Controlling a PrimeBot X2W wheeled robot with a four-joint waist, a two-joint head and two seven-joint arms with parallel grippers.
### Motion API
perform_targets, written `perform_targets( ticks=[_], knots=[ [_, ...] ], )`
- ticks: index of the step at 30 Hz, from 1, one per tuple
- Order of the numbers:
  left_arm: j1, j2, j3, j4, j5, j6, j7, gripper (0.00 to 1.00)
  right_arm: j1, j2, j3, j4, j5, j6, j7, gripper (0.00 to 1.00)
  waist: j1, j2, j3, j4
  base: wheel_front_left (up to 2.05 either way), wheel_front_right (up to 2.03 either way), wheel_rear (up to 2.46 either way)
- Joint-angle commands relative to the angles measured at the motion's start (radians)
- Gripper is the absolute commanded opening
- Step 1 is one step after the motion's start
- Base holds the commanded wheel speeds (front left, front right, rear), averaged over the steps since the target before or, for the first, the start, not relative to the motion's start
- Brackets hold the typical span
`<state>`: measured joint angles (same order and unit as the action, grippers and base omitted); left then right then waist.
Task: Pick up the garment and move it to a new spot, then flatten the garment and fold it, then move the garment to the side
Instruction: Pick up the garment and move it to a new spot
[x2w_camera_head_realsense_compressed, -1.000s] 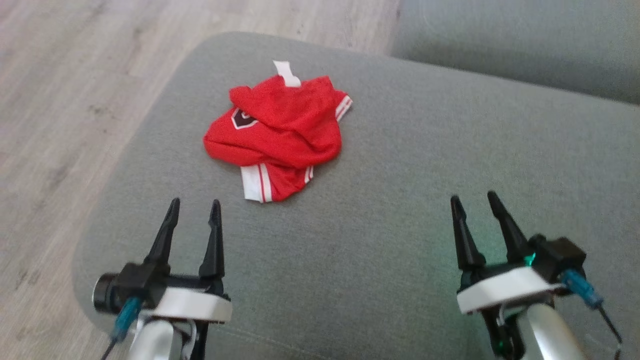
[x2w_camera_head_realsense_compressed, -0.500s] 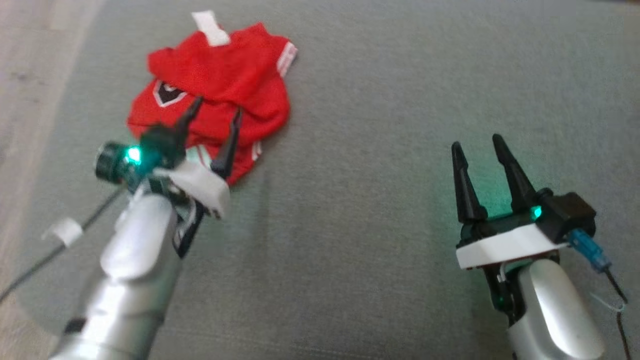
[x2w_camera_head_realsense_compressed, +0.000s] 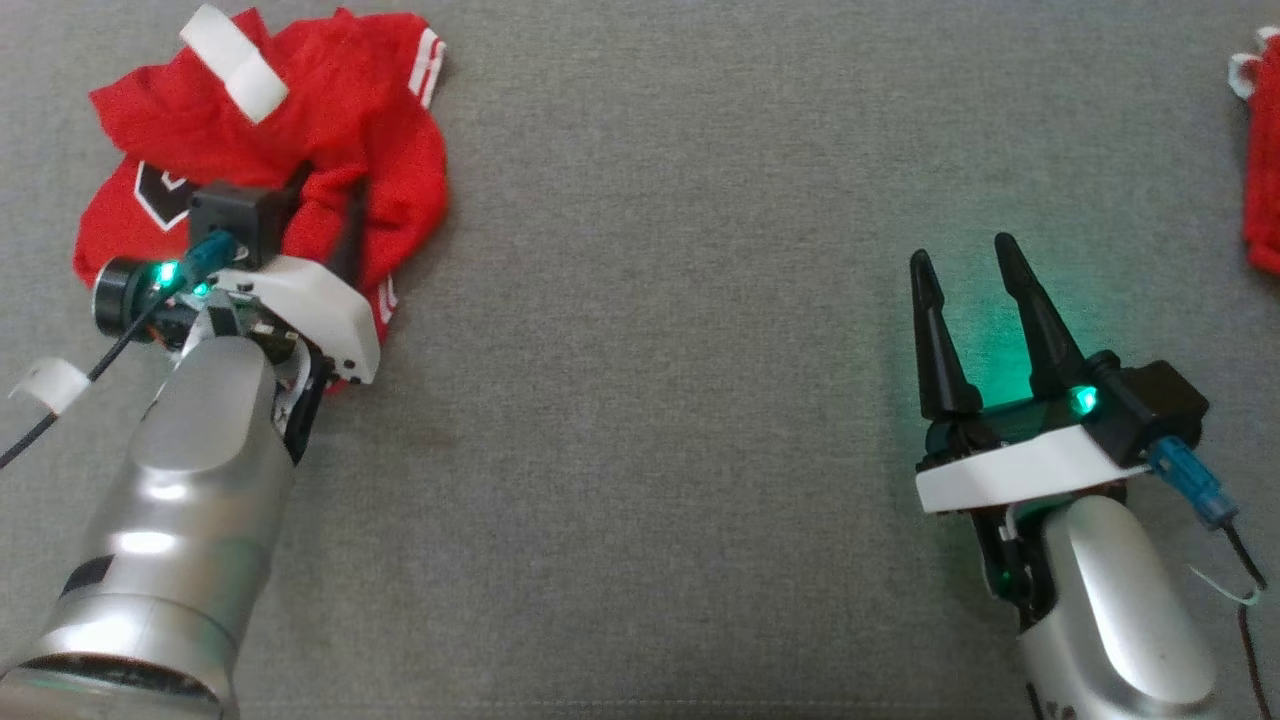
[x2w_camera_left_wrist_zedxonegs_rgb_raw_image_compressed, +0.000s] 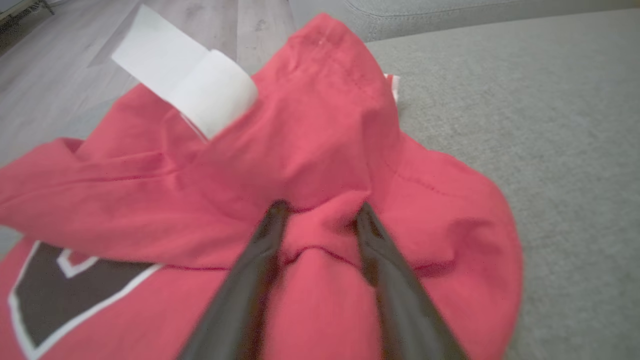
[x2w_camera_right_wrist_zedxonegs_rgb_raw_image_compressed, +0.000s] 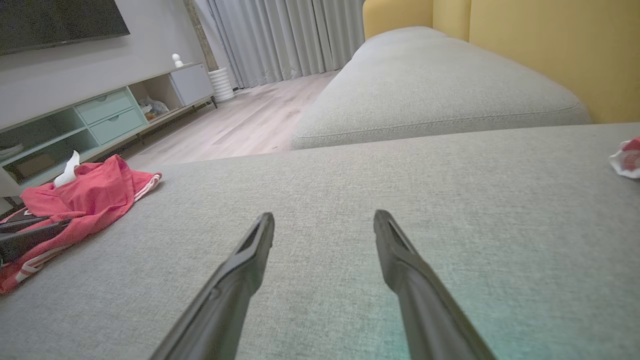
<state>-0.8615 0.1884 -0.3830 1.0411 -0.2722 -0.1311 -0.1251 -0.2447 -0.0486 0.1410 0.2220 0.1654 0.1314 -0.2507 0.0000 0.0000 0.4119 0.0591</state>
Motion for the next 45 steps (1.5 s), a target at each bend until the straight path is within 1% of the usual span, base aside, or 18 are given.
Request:
perform_targets(
  ticks=[1,4,7,8,11,13,16,19,24,26,27,33,34,35,36,41,43,45],
  knots=[
    [-0.024,0.035,0.020,0.003,-0.015,0.002,-0.030,0.00,-0.022,-0.002,0.016,-0.035,-0.010,-0.001,-0.010,1.00,0.0000,0.0000,-0.006,-0.005,0.00,0.00,0.00],
    [-0.028,0.022,-0.001,-0.005,-0.035,0.001,-0.094,0.00,-0.019,-0.002,0.013,-0.027,-0.008,-0.001,-0.010,1.00,0.0000,0.0000,-0.026,-0.006,0.00,0.00,0.00],
    [-0.026,0.015,-0.027,-0.073,-0.052,0.001,-0.131,0.00,-0.015,-0.002,0.012,-0.019,-0.003,-0.001,-0.010,1.00,0.0000,0.0000,-0.059,-0.007,0.00,0.00,0.00],
    [-0.022,0.012,-0.033,-0.114,-0.061,0.001,-0.134,0.00,-0.013,-0.002,0.011,-0.017,0.000,-0.001,-0.010,1.00,0.0000,0.0000,-0.071,-0.008,0.00,0.00,0.00],
    [0.013,0.011,-0.021,-0.313,-0.073,0.001,-0.136,0.00,-0.005,-0.002,0.005,-0.013,0.007,-0.001,-0.011,1.00,0.0000,0.0000,-0.108,-0.010,0.00,0.00,0.00],
    [0.051,0.011,-0.022,-0.418,-0.068,0.001,-0.136,0.00,0.000,-0.002,0.003,-0.011,0.014,-0.001,-0.011,1.00,0.0000,0.0000,-0.132,-0.017,0.00,0.00,0.00],
    [0.099,-0.001,-0.031,-0.534,-0.057,0.001,-0.136,0.00,0.010,-0.002,0.002,-0.011,0.026,-0.001,-0.011,1.00,0.0000,0.0000,-0.164,-0.031,0.00,0.00,0.00],
    [0.133,-0.021,-0.064,-0.604,-0.049,0.001,-0.136,0.00,0.021,-0.002,0.004,-0.010,0.037,-0.001,-0.011,1.00,0.0000,0.0000,-0.184,-0.048,0.00,0.00,0.00],
    [0.164,-0.064,-0.134,-0.647,-0.046,0.000,-0.137,0.00,0.030,-0.002,0.011,-0.014,0.052,-0.001,-0.011,1.00,0.0000,0.0000,-0.190,-0.097,0.00,0.00,0.00],
    [0.166,-0.081,-0.159,-0.641,-0.042,0.001,-0.137,0.00,0.029,-0.002,0.013,-0.017,0.059,-0.001,-0.011,1.00,0.0000,0.0000,-0.184,-0.121,0.00,0.00,0.00],
    [0.166,-0.081,-0.159,-0.641,-0.042,0.001,-0.137,0.00,0.029,-0.002,0.013,-0.017,0.059,-0.001,-0.011,1.00,0.0000,0.0000,-0.184,-0.121,0.00,0.00,0.00],
    [0.158,-0.123,-0.232,-0.595,-0.033,0.015,-0.136,0.00,0.022,-0.002,0.029,-0.030,0.076,-0.001,-0.011,1.00,0.0000,0.0000,-0.153,-0.198,0.00,0.00,0.00],
    [0.157,-0.127,-0.252,-0.583,-0.032,0.016,-0.133,0.23,0.021,-0.002,0.030,-0.031,0.079,-0.001,-0.011,1.00,0.0000,0.0000,-0.149,-0.210,0.00,0.00,0.00],
    [0.157,-0.130,-0.272,-0.572,-0.030,0.016,-0.129,0.81,0.021,-0.002,0.029,-0.031,0.082,-0.001,-0.011,1.00,0.0000,0.0000,-0.145,-0.218,0.00,0.00,0.00],
    [0.158,-0.133,-0.294,-0.564,-0.032,0.016,-0.128,1.00,0.021,-0.002,0.028,-0.030,0.085,-0.001,-0.011,1.00,0.0000,0.0000,-0.143,-0.224,0.00,0.00,0.00],
    [0.167,-0.137,-0.381,-0.560,-0.064,0.018,-0.131,1.00,0.027,-0.002,0.017,-0.028,0.088,-0.001,-0.011,1.00,0.0000,0.0000,-0.148,-0.224,0.00,0.00,0.00],
    [0.170,-0.138,-0.395,-0.566,-0.081,0.031,-0.132,1.00,0.028,-0.002,0.012,-0.025,0.087,-0.001,-0.011,1.00,0.0000,0.0000,-0.156,-0.209,0.00,0.00,0.00],
    [0.171,-0.138,-0.388,-0.565,-0.090,0.049,-0.134,1.00,0.029,-0.002,0.008,-0.024,0.084,-0.001,-0.011,1.00,0.0000,0.0000,-0.168,-0.187,0.00,0.00,0.00]
  ],
)
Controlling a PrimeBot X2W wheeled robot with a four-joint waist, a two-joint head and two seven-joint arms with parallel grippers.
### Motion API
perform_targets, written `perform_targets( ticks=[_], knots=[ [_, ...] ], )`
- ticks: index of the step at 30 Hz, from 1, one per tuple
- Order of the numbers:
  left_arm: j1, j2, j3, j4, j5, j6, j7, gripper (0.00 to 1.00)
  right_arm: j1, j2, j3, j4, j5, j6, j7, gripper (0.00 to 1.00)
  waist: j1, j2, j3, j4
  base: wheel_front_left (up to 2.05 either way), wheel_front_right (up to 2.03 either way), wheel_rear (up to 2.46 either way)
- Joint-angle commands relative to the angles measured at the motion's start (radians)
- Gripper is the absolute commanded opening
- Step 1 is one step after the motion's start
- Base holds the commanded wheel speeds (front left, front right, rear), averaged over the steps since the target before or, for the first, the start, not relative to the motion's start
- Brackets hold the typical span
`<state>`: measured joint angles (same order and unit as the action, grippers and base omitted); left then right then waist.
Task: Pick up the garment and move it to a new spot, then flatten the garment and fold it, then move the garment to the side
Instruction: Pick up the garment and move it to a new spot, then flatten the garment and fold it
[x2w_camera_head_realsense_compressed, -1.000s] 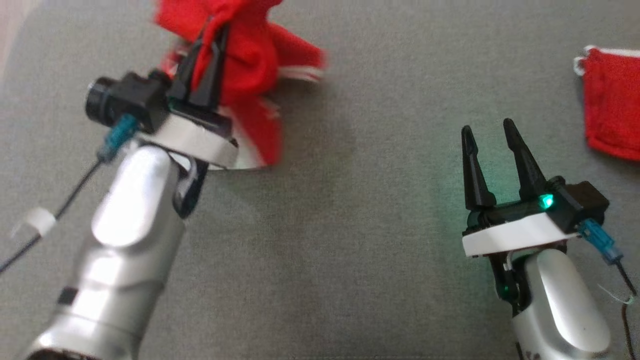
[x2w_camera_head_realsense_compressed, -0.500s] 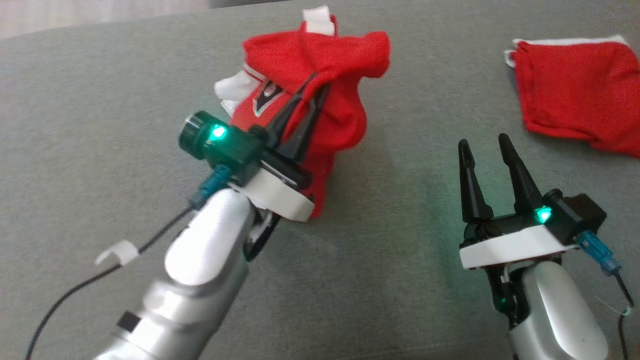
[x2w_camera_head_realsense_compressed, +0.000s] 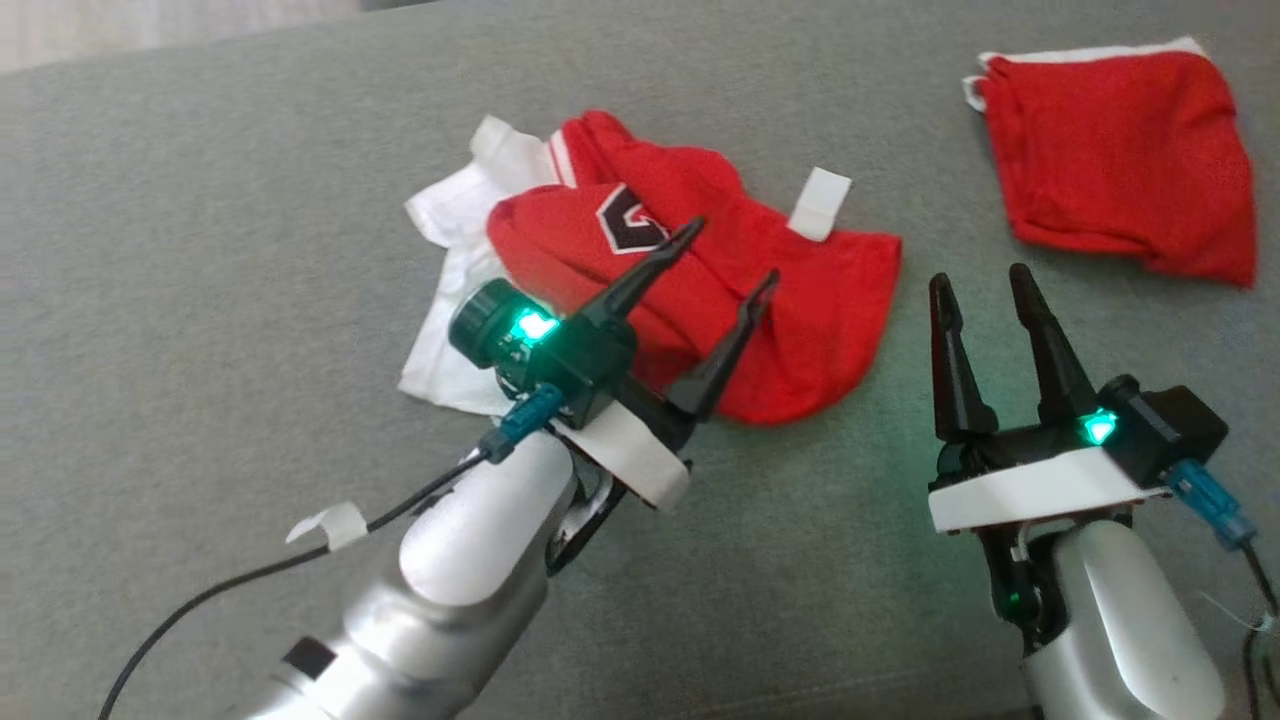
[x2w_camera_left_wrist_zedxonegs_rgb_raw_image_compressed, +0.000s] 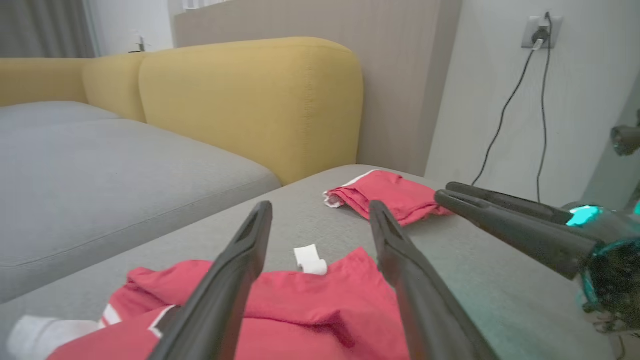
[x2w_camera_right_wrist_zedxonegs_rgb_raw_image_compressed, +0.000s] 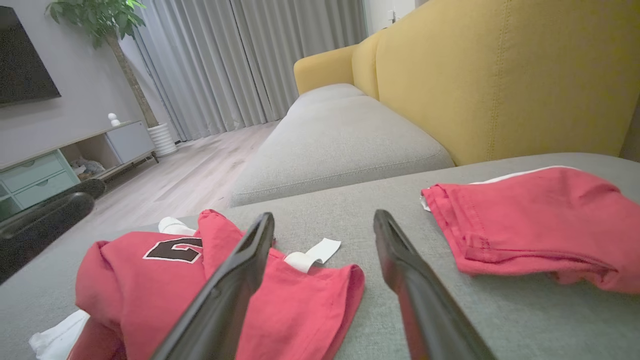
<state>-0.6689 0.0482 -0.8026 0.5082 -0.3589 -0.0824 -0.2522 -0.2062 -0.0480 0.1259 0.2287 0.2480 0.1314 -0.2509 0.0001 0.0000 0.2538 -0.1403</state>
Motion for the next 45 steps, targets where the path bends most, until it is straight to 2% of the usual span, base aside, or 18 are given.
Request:
perform_targets(
  ticks=[1,4,11,17,22,27,32,39,45],
  knots=[
    [-0.019,0.002,0.042,-0.032,-0.006,0.010,-0.008,1.00,-0.009,-0.002,0.020,-0.029,-0.001,-0.001,-0.011,1.00,-0.0001,0.0000,-0.017,0.025,0.00,0.00,0.00],
    [0.002,0.017,0.091,-0.050,-0.009,0.035,-0.009,1.00,-0.003,-0.002,0.009,-0.023,-0.009,-0.001,-0.011,1.00,-0.0001,0.0000,-0.040,0.070,0.00,0.00,0.00],
    [0.159,0.106,0.218,-0.126,0.003,0.083,-0.009,1.00,0.033,-0.002,-0.013,0.007,-0.036,-0.001,-0.011,1.00,-0.0001,0.0000,-0.091,0.169,0.00,0.00,0.00],
    [0.331,0.134,0.309,-0.174,-0.004,0.102,-0.009,1.00,0.060,-0.002,-0.019,0.030,-0.042,-0.001,-0.011,1.00,-0.0001,0.0000,-0.107,0.200,0.00,0.00,0.00],
    [0.363,0.126,0.340,-0.189,0.023,0.088,-0.009,1.00,0.057,-0.002,-0.007,0.033,-0.042,-0.001,-0.011,1.00,-0.0001,0.0000,-0.098,0.188,0.00,0.00,0.00],
    [0.338,0.128,0.330,-0.141,0.049,0.068,-0.009,1.00,0.045,-0.002,0.003,0.031,-0.039,-0.001,-0.011,1.00,-0.0001,0.0000,-0.083,0.156,0.00,0.00,0.00],
    [0.271,0.133,0.311,-0.031,0.061,0.048,0.023,1.00,0.039,-0.002,0.004,0.023,-0.036,-0.001,-0.011,1.00,-0.0001,0.0000,-0.054,0.115,0.00,0.00,0.00],
    [0.180,0.153,0.330,0.139,0.055,0.064,0.093,1.00,0.034,-0.002,0.004,0.004,-0.034,-0.001,-0.011,1.00,-0.0001,0.0000,-0.008,0.068,0.00,0.00,0.00],
    [0.113,0.161,0.332,0.255,0.038,0.033,0.105,1.00,0.027,-0.002,0.008,-0.009,-0.031,-0.001,-0.011,1.00,-0.0001,0.0000,0.029,0.037,0.00,0.00,0.00]
  ],
)
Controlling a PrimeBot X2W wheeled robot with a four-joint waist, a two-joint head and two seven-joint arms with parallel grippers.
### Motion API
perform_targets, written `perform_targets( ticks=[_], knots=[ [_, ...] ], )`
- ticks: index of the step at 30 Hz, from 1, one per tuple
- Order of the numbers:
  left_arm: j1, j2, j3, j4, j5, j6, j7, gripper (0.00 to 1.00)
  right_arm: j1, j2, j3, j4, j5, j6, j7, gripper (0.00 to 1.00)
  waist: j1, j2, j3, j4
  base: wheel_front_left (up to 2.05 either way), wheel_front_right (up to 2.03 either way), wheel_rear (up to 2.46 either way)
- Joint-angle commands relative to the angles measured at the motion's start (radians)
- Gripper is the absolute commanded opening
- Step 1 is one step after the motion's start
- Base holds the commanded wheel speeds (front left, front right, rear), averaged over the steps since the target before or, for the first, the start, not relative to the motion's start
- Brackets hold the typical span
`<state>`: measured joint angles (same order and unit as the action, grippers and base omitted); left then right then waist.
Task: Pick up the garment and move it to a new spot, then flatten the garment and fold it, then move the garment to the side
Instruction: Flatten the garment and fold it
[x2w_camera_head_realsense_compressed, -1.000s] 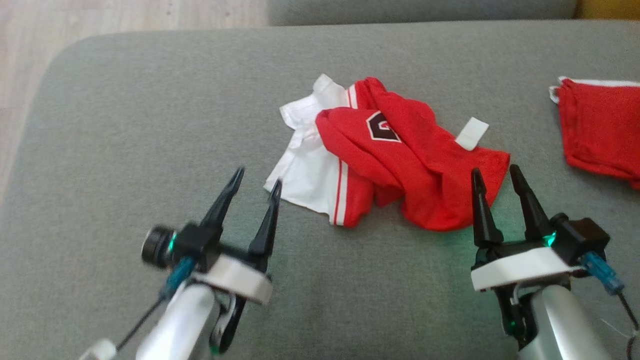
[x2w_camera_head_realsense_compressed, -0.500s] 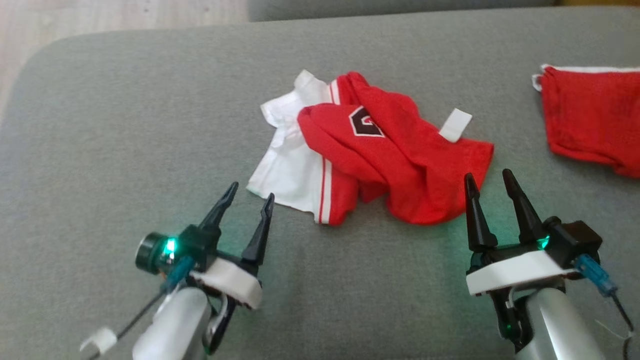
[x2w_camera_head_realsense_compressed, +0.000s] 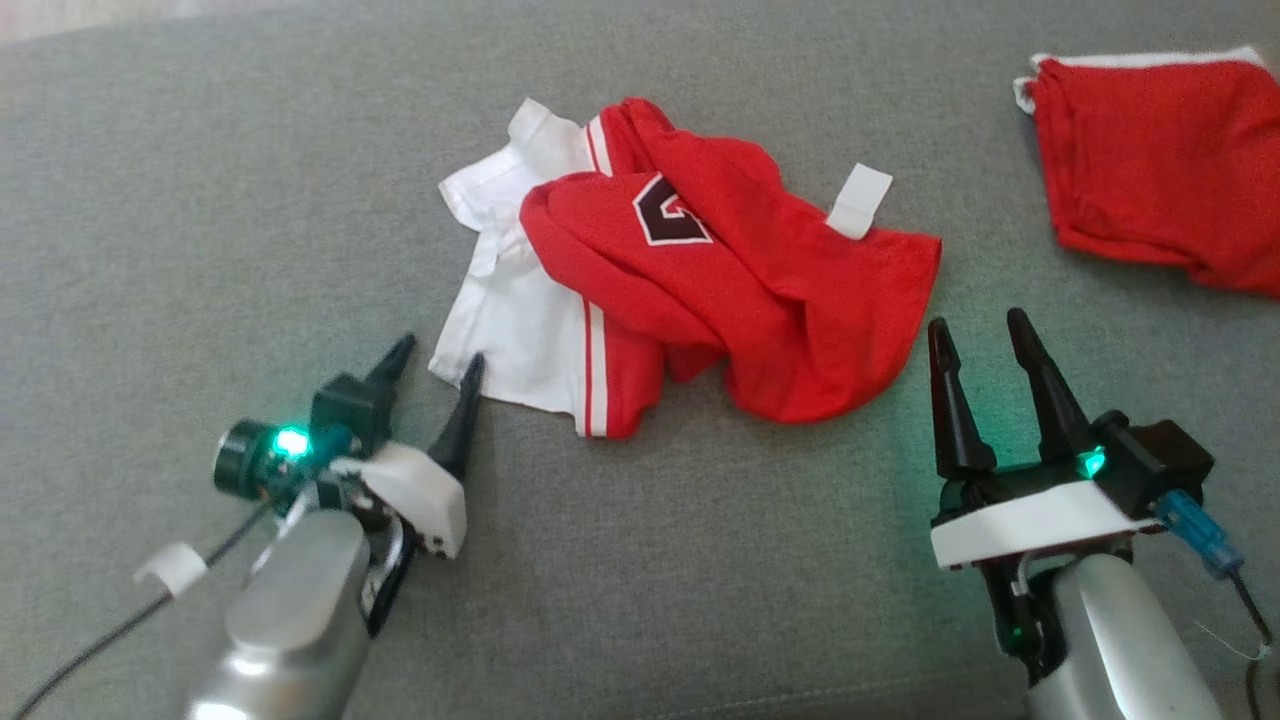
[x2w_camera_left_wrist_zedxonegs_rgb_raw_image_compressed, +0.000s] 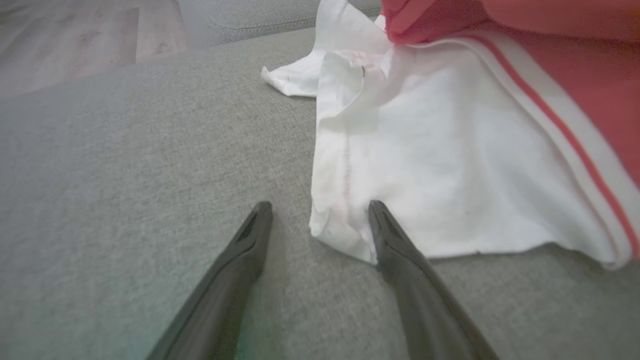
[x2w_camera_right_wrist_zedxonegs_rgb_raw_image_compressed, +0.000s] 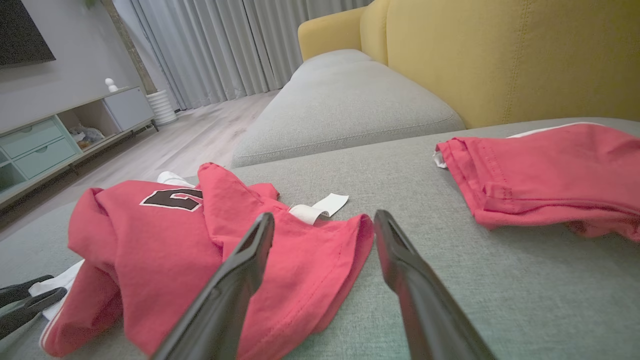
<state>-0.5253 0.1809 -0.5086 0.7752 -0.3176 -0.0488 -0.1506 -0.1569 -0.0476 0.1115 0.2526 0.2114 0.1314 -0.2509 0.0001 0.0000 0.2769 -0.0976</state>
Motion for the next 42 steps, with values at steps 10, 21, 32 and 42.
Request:
perform_targets(
  ticks=[10,21,32,42],
  knots=[
    [-0.058,0.025,0.003,0.077,-0.042,-0.061,0.029,0.00,-0.022,-0.003,0.017,-0.030,0.007,-0.001,-0.011,1.00,-0.0001,0.0000,-0.004,-0.010,0.00,0.00,0.00],
    [-0.086,0.067,0.051,-0.021,-0.032,-0.024,-0.106,0.00,-0.020,-0.003,0.007,-0.009,0.004,-0.001,-0.011,1.00,-0.0001,0.0000,-0.061,0.037,0.00,0.00,0.00],
    [-0.067,0.174,0.259,-0.560,0.064,-0.002,-0.111,0.00,-0.017,-0.003,0.006,0.014,0.017,-0.001,-0.011,1.00,-0.0001,0.0000,-0.099,0.078,0.00,0.00,0.00],
    [0.132,0.348,0.141,-0.689,0.235,-0.068,-0.111,0.00,-0.007,-0.003,0.003,0.032,0.026,-0.001,-0.011,1.00,-0.0001,0.0000,-0.128,0.126,0.00,0.00,0.00]
  ],
)
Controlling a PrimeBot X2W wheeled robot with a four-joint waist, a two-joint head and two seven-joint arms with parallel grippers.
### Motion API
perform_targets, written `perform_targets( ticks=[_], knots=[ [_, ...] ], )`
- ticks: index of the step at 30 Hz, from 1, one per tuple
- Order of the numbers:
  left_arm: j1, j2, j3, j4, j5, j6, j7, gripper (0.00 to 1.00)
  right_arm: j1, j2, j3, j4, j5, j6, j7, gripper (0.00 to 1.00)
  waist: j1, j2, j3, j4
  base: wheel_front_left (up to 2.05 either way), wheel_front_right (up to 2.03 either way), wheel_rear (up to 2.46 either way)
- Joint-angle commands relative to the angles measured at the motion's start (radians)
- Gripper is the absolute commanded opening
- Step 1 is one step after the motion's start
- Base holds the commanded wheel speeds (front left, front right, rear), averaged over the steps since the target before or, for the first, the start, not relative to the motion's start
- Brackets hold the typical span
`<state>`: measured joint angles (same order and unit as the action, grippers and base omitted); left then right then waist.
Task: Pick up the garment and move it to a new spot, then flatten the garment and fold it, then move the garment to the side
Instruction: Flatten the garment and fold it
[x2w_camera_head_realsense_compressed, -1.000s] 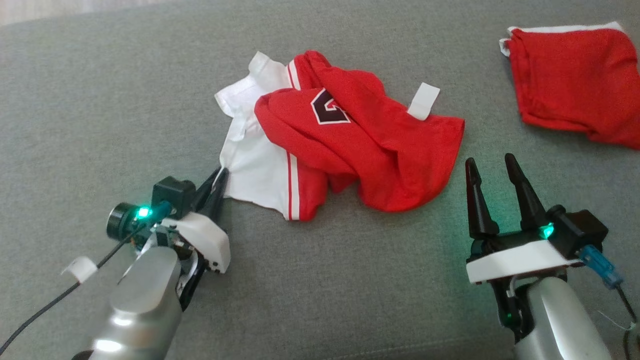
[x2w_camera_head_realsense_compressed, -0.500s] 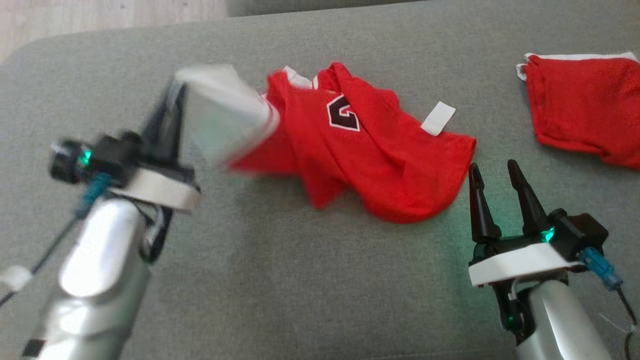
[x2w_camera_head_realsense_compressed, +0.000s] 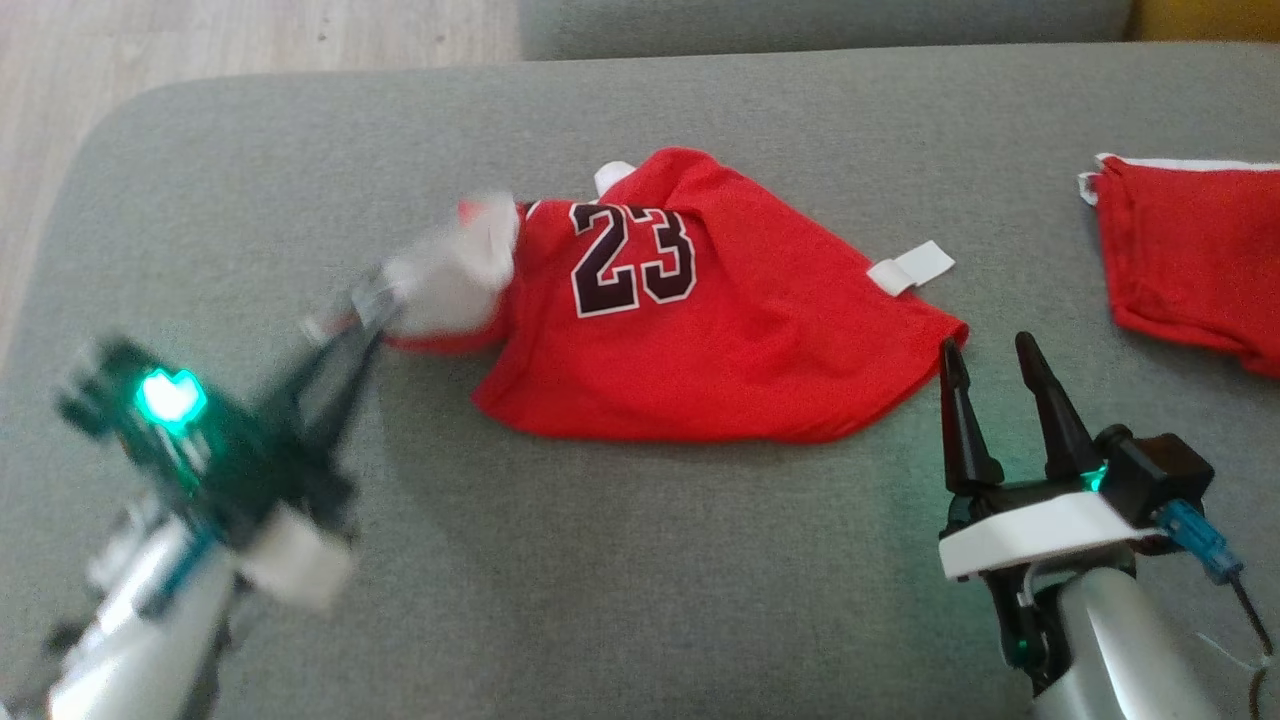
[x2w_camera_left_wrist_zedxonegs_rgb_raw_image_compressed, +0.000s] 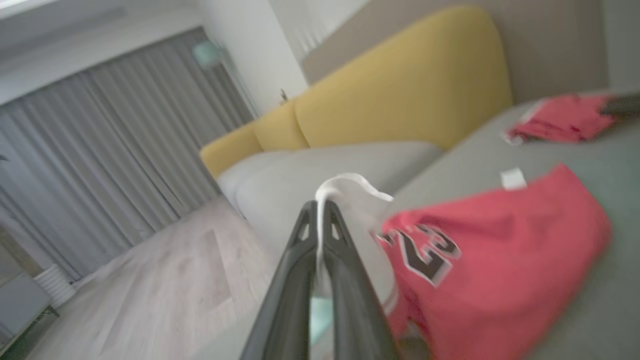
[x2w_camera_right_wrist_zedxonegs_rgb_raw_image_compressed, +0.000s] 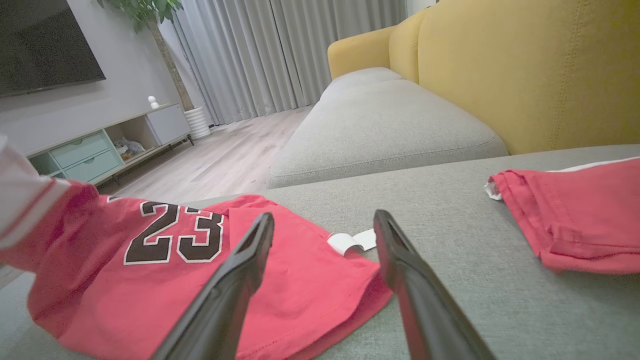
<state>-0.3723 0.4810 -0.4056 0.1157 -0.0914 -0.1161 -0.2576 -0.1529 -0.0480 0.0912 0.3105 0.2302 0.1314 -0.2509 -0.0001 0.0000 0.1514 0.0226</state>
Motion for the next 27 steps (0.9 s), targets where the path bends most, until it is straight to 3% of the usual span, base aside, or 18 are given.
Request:
perform_targets(
  ticks=[1,7,8,9,10,13,17,21,26,27],
  knots=[
    [0.010,0.070,0.005,-0.024,0.023,-0.005,-0.004,0.00,-0.010,-0.002,0.022,-0.025,0.006,-0.001,-0.011,1.00,0.0001,0.0000,-0.004,0.011,0.00,0.00,0.00],
    [0.133,0.179,-0.253,0.064,0.063,-0.014,-0.002,0.00,-0.010,-0.002,0.019,-0.011,-0.001,-0.001,-0.011,1.00,0.0001,0.0000,-0.013,0.033,0.00,0.00,0.00],
    [0.141,0.186,-0.291,0.091,0.047,-0.014,0.011,0.29,-0.011,-0.002,0.018,-0.009,-0.002,-0.001,-0.011,1.00,0.0001,0.0000,-0.016,0.036,0.00,0.00,0.00],
    [0.139,0.189,-0.319,0.107,0.039,-0.014,0.022,0.92,-0.011,-0.002,0.018,-0.007,-0.003,-0.001,-0.011,1.00,0.0001,0.0000,-0.017,0.038,0.00,0.00,0.00],
    [0.133,0.185,-0.327,0.123,0.027,-0.014,0.028,1.00,-0.010,-0.002,0.017,-0.006,-0.004,-0.001,-0.011,1.00,0.0001,0.0000,-0.019,0.040,0.00,0.00,0.00],
    [0.105,0.143,-0.299,0.156,-0.015,0.007,0.032,1.00,-0.008,-0.002,0.015,-0.001,-0.007,-0.001,-0.011,1.00,0.0001,0.0000,-0.026,0.048,0.00,0.00,0.00],
    [0.081,0.052,-0.196,0.163,-0.116,0.097,0.009,1.00,-0.007,-0.002,0.017,0.006,-0.013,-0.001,-0.011,1.00,0.0001,0.0000,-0.036,0.052,0.00,0.00,0.00],
    [0.078,-0.037,-0.085,0.130,-0.219,0.155,-0.003,1.00,-0.009,-0.002,0.017,0.010,-0.013,-0.001,-0.011,1.00,0.0001,0.0000,-0.045,0.051,0.00,0.00,0.00],
    [0.108,-0.146,0.050,0.013,-0.264,0.185,-0.004,1.00,-0.005,-0.002,0.002,0.021,-0.023,-0.001,-0.011,1.00,0.0001,0.0000,-0.039,0.050,0.00,0.00,0.00],
    [0.108,-0.146,0.050,0.013,-0.264,0.185,-0.004,1.00,-0.005,-0.002,0.002,0.021,-0.023,-0.001,-0.011,1.00,0.0001,0.0000,-0.039,0.050,0.00,0.00,0.00]
  ],
)
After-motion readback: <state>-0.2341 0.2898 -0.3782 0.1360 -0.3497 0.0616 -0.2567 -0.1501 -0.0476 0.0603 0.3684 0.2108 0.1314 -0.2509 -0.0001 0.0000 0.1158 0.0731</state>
